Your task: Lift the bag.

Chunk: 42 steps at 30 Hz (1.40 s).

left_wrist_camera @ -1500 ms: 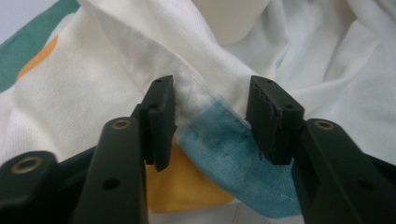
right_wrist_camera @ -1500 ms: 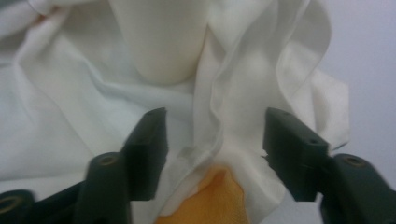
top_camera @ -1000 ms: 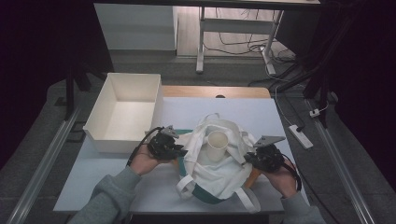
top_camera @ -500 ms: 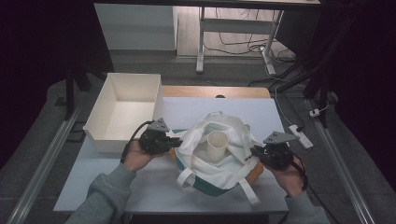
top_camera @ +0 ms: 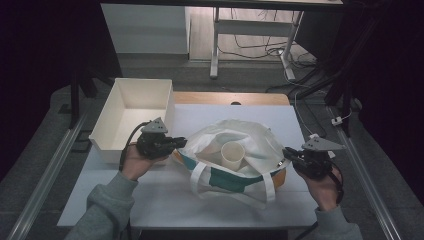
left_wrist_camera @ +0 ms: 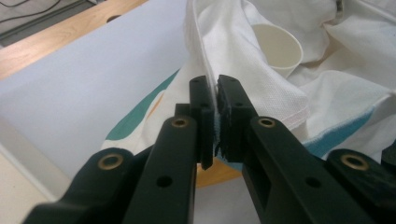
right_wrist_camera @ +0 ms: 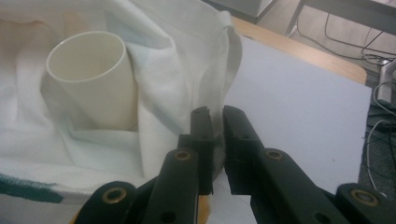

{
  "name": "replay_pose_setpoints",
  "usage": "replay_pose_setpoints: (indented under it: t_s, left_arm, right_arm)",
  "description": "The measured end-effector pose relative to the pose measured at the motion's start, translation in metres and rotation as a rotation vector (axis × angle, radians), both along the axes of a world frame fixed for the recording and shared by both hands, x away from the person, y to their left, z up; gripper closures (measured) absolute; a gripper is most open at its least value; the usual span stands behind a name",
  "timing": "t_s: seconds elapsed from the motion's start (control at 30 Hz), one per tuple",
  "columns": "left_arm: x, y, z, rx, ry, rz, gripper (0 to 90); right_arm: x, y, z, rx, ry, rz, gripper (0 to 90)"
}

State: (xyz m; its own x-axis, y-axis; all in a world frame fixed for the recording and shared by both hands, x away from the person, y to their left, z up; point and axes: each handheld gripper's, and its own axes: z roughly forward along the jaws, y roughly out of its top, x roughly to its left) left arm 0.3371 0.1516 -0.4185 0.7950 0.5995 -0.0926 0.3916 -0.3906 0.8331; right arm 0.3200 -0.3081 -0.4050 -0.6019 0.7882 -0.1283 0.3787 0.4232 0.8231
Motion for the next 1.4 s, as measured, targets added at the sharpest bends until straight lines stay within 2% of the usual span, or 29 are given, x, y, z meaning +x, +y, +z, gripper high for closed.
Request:
replay_pose_setpoints:
  t_s: [0.5, 1.13, 1.27, 1.4]
  left_arm:
    - [-0.003, 0.012, 0.013, -0.032, -0.054, 0.032, 85.5]
    - [-0.005, 0.016, 0.019, -0.046, -0.076, 0.039, 85.6]
    - [-0.009, 0.016, 0.023, -0.033, -0.095, 0.036, 85.7]
    - [-0.011, 0.020, 0.028, -0.048, -0.108, 0.039, 85.7]
  right_arm:
    - [-0.007, -0.016, 0.015, 0.049, -0.089, -0.057, 83.4]
    - [-0.007, -0.018, 0.017, 0.052, -0.108, -0.062, 83.6]
    - [-0.008, -0.016, 0.018, 0.048, -0.116, -0.058, 83.8]
    - [-0.010, -0.015, 0.025, 0.047, -0.131, -0.054, 84.0]
